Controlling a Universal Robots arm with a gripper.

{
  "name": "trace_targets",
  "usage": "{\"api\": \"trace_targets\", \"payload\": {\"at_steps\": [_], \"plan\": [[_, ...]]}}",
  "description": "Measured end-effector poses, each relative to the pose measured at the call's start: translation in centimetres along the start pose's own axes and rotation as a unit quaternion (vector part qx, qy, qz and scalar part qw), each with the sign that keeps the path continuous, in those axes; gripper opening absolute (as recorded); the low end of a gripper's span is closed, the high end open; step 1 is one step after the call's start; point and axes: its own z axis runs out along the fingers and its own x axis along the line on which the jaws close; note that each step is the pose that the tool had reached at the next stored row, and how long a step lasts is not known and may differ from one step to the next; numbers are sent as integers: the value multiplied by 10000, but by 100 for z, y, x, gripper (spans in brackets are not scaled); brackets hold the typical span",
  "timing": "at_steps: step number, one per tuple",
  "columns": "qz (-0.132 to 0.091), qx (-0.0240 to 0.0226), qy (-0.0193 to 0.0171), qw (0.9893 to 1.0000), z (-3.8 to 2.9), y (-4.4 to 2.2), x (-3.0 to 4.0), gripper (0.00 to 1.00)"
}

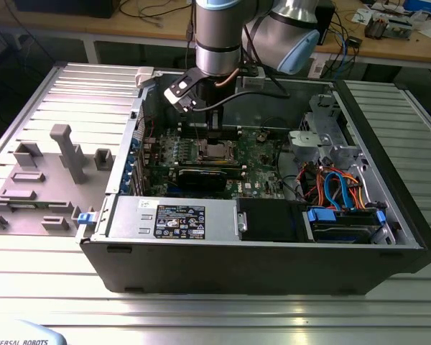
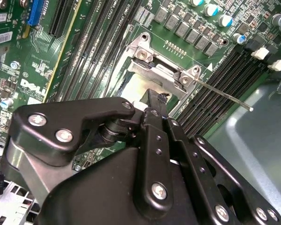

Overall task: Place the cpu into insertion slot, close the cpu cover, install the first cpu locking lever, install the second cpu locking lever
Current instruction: 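Close the cpu cover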

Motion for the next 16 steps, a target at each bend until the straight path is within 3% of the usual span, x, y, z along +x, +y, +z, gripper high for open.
{"api": "trace_targets", "payload": {"at_steps": [13, 15, 16], "plan": [[1, 0, 0, 10000, 6, -33, 1, 11], [0, 1, 0, 10000, 22, -98, 2, 11], [-1, 0, 1, 10000, 135, -156, 6, 11]]}}
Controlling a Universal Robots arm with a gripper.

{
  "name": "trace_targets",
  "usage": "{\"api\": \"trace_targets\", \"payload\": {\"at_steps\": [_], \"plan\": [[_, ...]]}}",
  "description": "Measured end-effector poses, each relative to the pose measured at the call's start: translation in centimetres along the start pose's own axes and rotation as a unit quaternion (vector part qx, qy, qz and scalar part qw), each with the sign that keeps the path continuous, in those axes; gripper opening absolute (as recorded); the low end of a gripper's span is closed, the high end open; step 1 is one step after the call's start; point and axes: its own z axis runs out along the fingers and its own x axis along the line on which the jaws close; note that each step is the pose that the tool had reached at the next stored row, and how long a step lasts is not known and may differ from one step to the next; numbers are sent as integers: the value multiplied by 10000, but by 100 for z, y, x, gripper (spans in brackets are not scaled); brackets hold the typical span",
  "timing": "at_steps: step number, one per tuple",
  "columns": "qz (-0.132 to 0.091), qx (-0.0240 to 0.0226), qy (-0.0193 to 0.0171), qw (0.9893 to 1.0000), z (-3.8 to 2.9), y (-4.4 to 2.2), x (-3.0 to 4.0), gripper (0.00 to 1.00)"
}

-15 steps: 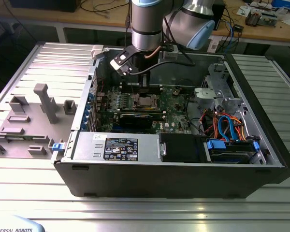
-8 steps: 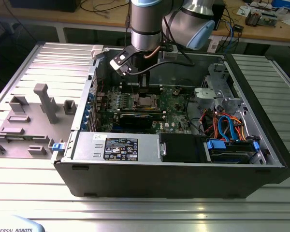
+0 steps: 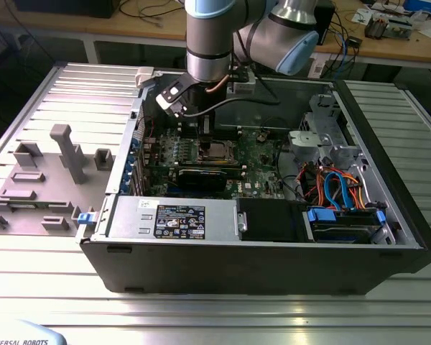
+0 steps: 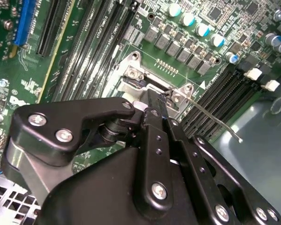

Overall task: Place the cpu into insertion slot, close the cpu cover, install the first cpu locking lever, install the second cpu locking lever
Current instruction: 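Close the cpu cover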

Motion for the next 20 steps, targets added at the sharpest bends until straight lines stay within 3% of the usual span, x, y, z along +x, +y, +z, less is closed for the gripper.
{"api": "trace_targets", "payload": {"at_steps": [7, 12, 16, 20], "plan": [[0, 1, 1, 10000, 89, -6, 2, 11], [1, 0, 5, 10000, 90, -8, 3, 11], [0, 0, 4, 10000, 38, -10, 1, 11], [1, 0, 13, 10000, 60, -11, 2, 11]]}}
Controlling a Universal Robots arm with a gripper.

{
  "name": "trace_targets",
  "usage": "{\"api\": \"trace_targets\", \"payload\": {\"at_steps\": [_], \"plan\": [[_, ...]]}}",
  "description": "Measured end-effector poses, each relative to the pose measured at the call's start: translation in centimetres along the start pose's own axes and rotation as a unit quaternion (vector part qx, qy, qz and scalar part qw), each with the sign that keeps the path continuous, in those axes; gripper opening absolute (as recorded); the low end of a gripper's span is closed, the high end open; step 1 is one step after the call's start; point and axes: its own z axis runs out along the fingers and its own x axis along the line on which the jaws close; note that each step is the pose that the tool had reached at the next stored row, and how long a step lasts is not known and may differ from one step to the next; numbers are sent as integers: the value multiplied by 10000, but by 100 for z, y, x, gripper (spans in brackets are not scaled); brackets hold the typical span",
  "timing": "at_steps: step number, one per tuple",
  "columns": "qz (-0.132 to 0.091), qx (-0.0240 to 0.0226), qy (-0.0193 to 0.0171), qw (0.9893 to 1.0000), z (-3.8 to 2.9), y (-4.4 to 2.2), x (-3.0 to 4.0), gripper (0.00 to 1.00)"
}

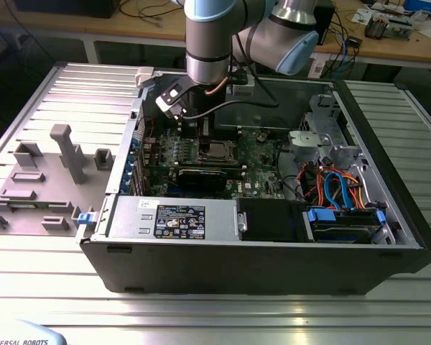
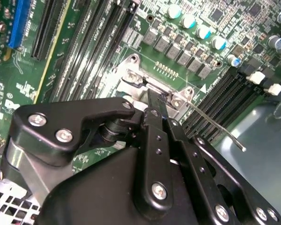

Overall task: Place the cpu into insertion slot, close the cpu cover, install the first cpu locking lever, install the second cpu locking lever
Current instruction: 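Close the cpu cover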

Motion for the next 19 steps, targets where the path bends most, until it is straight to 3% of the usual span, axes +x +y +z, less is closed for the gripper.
{"api": "trace_targets", "payload": {"at_steps": [7, 12, 18, 19], "plan": [[0, 0, 12, 10000, 27, 0, 1, 11], [-1, 0, 13, 10000, -18, 2, 0, 11], [-1, 14, 13, 10000, -20, 134, -2, 11], [-1, 22, 13, 10000, -19, 187, -3, 11]]}}
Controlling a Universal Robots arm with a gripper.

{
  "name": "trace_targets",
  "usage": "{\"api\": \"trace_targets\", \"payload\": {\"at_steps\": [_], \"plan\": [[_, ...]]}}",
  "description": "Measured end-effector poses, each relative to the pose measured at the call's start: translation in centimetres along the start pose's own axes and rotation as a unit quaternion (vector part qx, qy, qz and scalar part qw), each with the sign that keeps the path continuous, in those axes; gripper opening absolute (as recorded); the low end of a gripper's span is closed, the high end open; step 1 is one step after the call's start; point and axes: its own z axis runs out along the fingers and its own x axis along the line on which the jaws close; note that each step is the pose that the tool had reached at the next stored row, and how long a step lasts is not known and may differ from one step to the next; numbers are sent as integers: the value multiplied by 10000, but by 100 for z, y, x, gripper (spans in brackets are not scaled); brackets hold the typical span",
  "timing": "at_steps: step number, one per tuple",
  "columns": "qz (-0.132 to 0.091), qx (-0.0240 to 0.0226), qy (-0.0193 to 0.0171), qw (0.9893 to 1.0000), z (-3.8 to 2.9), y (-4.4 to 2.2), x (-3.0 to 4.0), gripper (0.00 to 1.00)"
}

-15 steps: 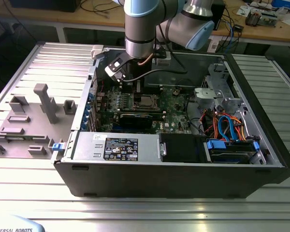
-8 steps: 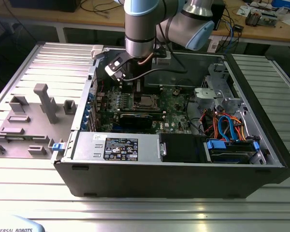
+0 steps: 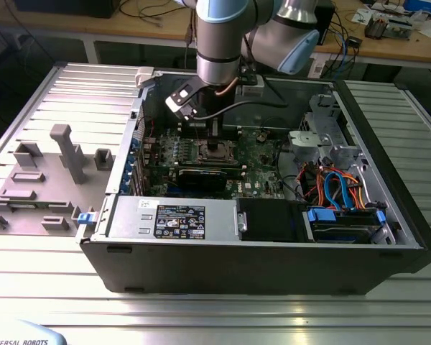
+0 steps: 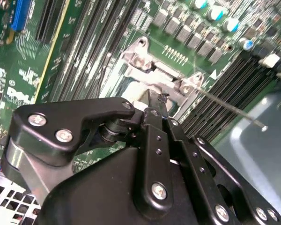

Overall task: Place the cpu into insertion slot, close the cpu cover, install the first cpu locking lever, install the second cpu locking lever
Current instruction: 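Close the cpu cover, then install the first cpu locking lever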

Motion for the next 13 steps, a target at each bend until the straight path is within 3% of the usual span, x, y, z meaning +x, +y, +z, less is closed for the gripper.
{"api": "trace_targets", "payload": {"at_steps": [1, 2, 13], "plan": [[-1, 7, 0, 10000, 1, 49, -1, 11], [-1, 8, 0, 10000, 0, 56, -2, 11], [0, 8, 0, 10000, -8, 83, -1, 11]]}}
